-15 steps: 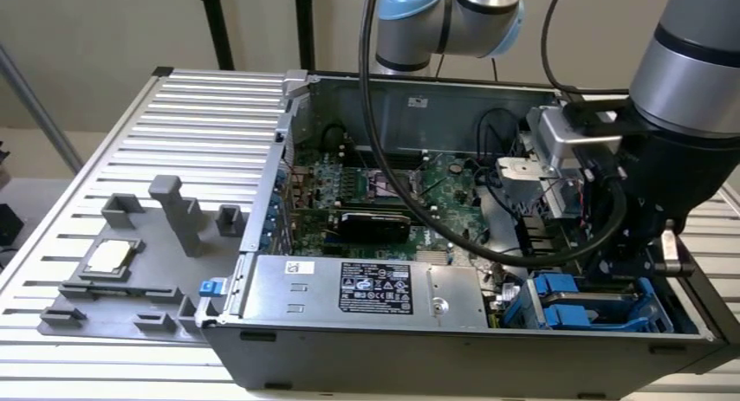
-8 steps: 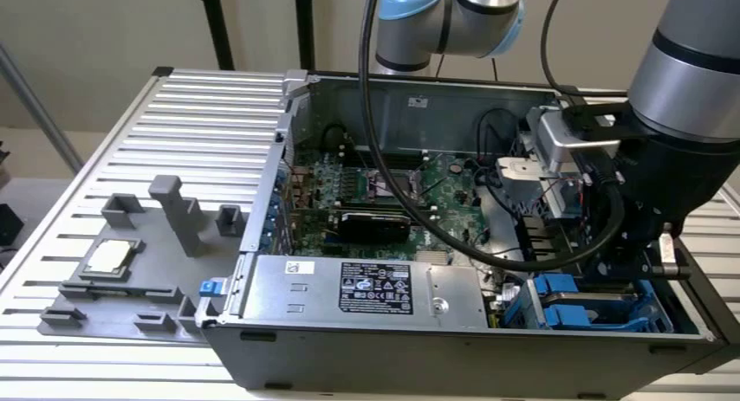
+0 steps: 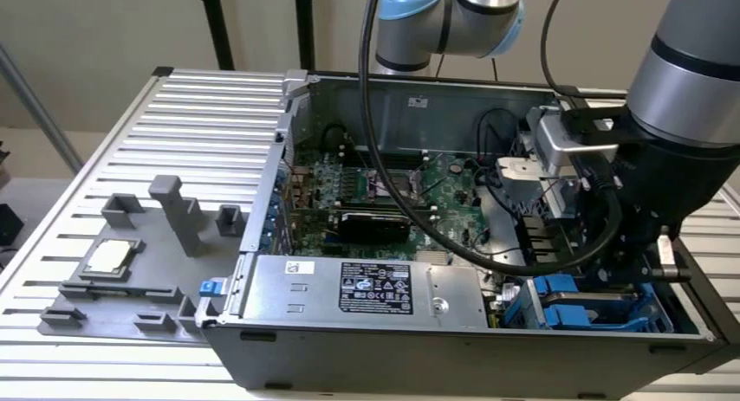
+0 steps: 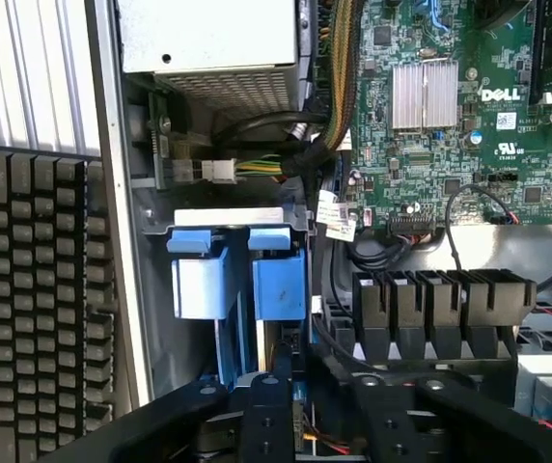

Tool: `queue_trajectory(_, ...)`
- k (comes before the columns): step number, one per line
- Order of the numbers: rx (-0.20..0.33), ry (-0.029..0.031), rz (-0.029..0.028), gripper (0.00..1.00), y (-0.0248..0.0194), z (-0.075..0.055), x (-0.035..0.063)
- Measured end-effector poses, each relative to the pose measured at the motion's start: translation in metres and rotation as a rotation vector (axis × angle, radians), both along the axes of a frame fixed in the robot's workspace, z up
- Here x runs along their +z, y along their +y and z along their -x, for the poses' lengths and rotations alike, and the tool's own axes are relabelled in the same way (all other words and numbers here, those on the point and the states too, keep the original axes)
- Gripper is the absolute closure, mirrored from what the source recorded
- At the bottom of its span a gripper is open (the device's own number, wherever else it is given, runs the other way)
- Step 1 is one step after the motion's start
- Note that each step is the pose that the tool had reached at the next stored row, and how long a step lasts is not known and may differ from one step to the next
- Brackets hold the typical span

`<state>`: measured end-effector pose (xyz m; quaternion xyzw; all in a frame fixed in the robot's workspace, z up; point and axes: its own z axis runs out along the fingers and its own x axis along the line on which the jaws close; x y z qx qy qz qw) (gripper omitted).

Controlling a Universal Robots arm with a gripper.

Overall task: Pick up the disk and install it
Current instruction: 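Insert the second disk wire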

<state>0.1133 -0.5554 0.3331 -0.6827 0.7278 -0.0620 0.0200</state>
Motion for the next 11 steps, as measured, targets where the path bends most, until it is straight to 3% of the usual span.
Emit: queue_trajectory(11, 0.0, 0.0, -0.0014, 0.0, 0.0, 0.01, 0.0093)
